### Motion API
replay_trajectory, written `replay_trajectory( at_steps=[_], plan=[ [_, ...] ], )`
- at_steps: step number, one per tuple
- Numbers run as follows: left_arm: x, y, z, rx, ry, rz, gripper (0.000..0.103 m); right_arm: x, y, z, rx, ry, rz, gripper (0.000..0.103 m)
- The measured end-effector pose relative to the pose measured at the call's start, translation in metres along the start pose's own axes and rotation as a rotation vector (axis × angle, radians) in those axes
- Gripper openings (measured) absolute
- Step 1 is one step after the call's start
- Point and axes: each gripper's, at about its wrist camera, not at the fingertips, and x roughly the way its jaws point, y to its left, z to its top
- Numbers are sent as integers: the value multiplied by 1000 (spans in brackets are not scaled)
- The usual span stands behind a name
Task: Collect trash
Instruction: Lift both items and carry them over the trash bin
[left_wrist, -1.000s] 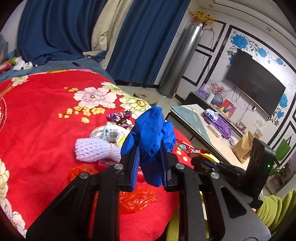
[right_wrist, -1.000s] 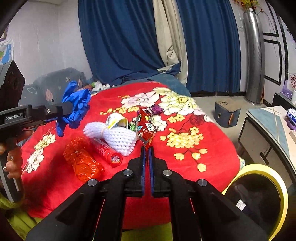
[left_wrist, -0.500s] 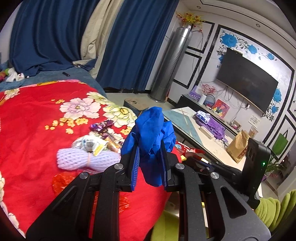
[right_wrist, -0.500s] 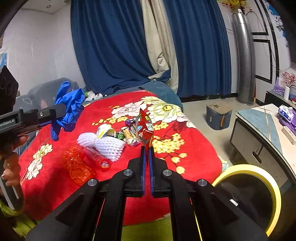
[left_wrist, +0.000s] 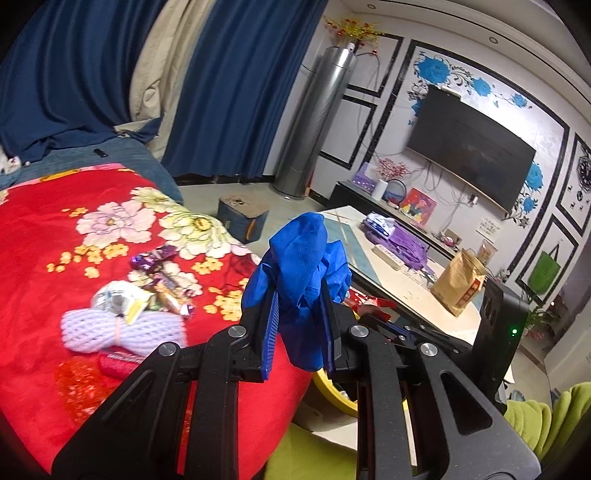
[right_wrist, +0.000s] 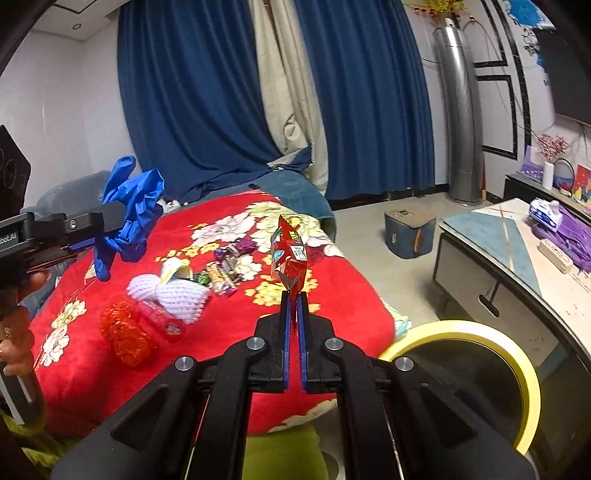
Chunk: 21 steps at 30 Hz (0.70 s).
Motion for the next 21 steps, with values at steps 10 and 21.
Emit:
replay_trajectory(
  at_steps=[10,21],
  plan=[
    [27,-26,3,44,27,-50,14,-15,-29,-6,46,-24,-66,4],
    [52,-53,0,83,57,-91,14,-31,-64,-16,99,-46,-141,4]
  ],
)
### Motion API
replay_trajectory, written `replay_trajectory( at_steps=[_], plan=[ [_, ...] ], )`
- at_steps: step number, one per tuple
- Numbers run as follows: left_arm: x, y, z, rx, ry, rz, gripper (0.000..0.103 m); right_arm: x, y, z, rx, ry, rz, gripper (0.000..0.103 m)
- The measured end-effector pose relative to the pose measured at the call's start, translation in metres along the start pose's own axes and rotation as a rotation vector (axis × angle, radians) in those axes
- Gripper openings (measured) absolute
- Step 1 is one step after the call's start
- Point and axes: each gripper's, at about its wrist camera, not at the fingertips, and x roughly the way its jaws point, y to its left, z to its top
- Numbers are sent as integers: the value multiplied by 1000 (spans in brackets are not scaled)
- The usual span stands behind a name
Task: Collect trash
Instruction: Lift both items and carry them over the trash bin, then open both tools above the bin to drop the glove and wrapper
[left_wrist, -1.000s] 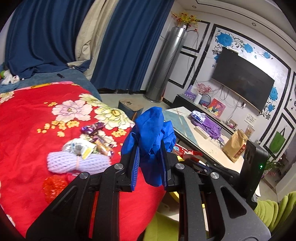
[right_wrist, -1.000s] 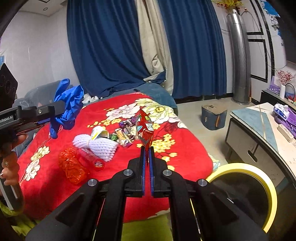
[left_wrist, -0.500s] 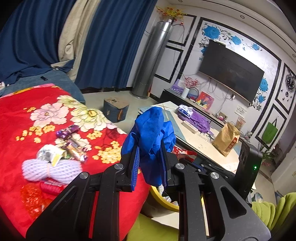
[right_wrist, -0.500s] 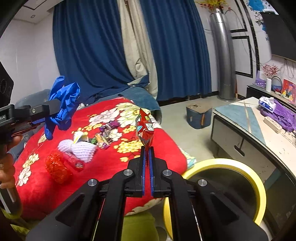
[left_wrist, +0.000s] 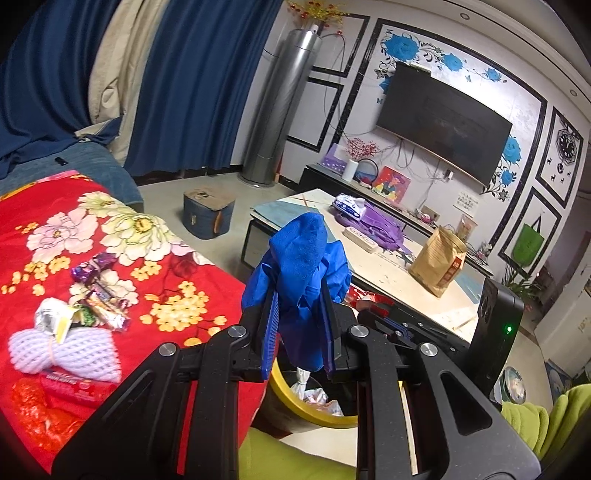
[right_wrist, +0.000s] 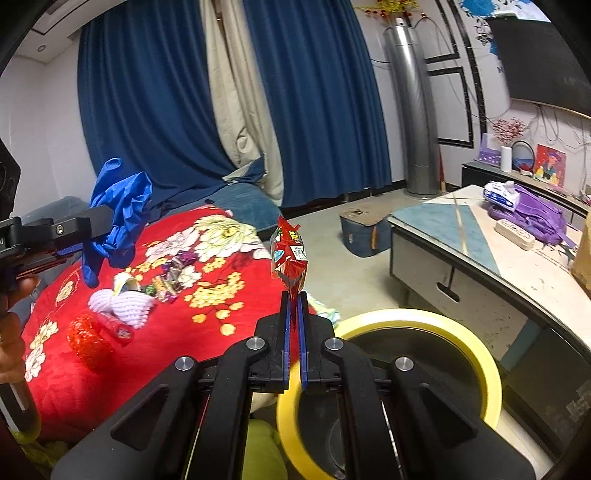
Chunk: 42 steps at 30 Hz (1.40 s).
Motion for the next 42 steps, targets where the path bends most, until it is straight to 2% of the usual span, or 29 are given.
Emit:
replay_trajectory(
  at_steps=[8,23,42],
  plan=[
    [21,-12,-5,5,30,-37,14,-5,-25,-13,37,12,-60,4],
    [62,-45,-35,63,143,-77,14,-13,-72,-64,139,78,-179,4],
    [111,-54,-53,77,265,-82,14,-1,-92,-85,256,142,-175,4]
  ],
)
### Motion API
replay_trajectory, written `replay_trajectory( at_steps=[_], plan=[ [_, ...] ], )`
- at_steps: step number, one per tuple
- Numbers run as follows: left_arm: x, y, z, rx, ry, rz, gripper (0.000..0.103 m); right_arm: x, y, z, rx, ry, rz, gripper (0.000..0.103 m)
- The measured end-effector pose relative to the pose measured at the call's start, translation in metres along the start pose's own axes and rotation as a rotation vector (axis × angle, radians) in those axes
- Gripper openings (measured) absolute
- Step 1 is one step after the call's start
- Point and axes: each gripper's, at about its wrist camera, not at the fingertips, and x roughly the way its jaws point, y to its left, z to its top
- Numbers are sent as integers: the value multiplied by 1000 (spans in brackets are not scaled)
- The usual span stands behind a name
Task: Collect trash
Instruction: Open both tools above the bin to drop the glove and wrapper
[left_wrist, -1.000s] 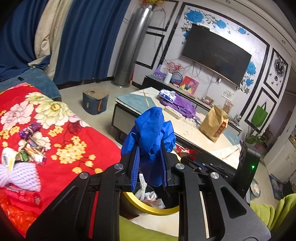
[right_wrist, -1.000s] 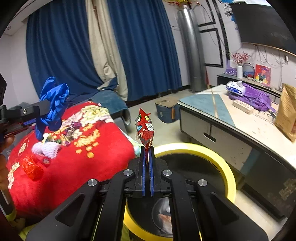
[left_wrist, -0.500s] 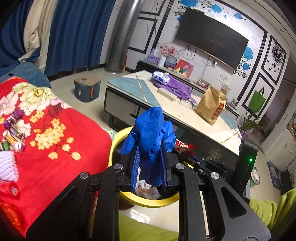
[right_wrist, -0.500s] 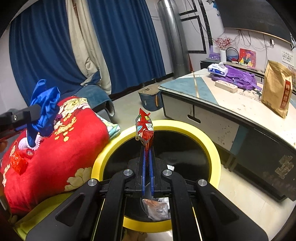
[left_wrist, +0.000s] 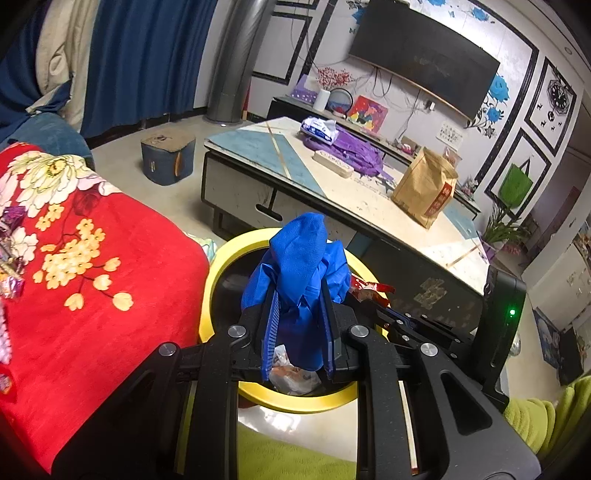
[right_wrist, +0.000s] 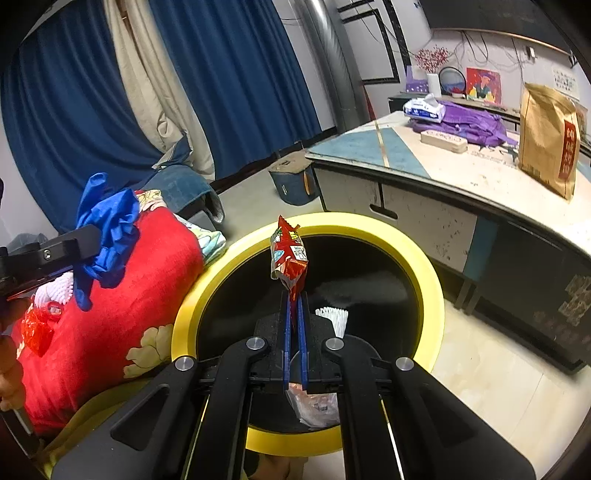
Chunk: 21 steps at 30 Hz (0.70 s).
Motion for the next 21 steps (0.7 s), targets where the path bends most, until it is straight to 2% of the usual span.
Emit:
replay_trajectory(
  at_steps=[4,5,7,10,15,21],
  plan=[
    [12,-2,5,8,19,-6,14,3,-4,-1,19,10,-2,7],
    [14,-2,6,10,22,-6,14,4,-6,-1,27,14,-5,9],
    [20,-3,8,15,31,-11,14,5,-9,-1,38,18,-22,24],
    [27,-2,10,22,43,-12,18,6,-13,-1,57,20,-30,28],
    [33,3,9,-6,52,-18,47,2,-16,0,77,2,-37,42],
    [27,13,3,-55,47,-10,74,1,-18,0,94,-7,-49,51]
  ],
)
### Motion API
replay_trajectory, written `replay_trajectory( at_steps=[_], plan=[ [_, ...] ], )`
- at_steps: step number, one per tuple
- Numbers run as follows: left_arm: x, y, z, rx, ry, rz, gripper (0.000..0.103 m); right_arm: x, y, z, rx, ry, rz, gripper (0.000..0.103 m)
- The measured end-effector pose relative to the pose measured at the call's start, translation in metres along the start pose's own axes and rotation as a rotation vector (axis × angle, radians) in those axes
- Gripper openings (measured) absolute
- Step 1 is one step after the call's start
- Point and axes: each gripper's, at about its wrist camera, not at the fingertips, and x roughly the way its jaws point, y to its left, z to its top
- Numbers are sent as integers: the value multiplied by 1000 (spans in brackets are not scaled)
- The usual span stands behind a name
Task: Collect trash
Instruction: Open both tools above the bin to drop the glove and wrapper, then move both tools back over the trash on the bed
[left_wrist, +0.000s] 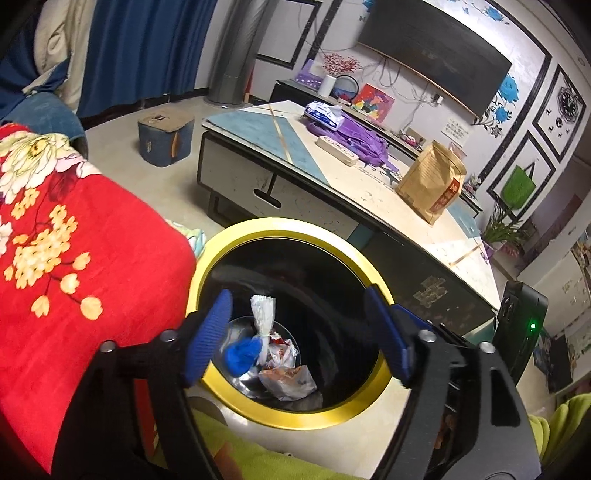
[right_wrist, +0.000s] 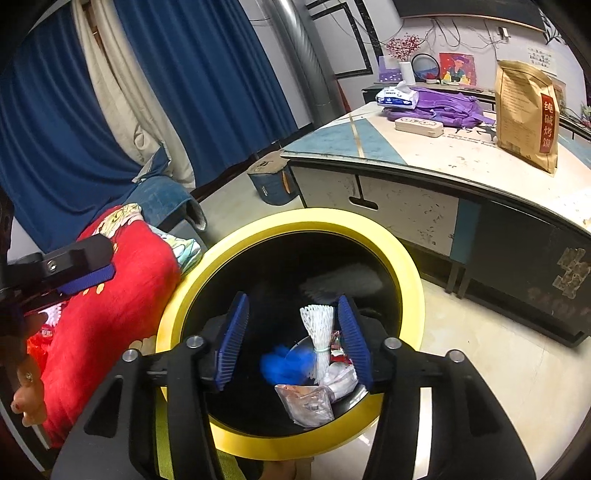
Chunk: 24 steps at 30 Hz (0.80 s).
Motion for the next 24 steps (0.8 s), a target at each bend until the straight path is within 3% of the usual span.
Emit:
replay_trajectory(
  at_steps=[5,11,24],
  plan=[
    [-14,3,-1,-9,-34,36,92,-3,-1,1,3,-15,-2,56],
    [-36,2,-4,12,-97,133,92,-5,5,2,-13,-29,6,59],
    [-91,23,-11,-38,-219,224,92,-15,39,3,-139,-60,44,64]
  ],
)
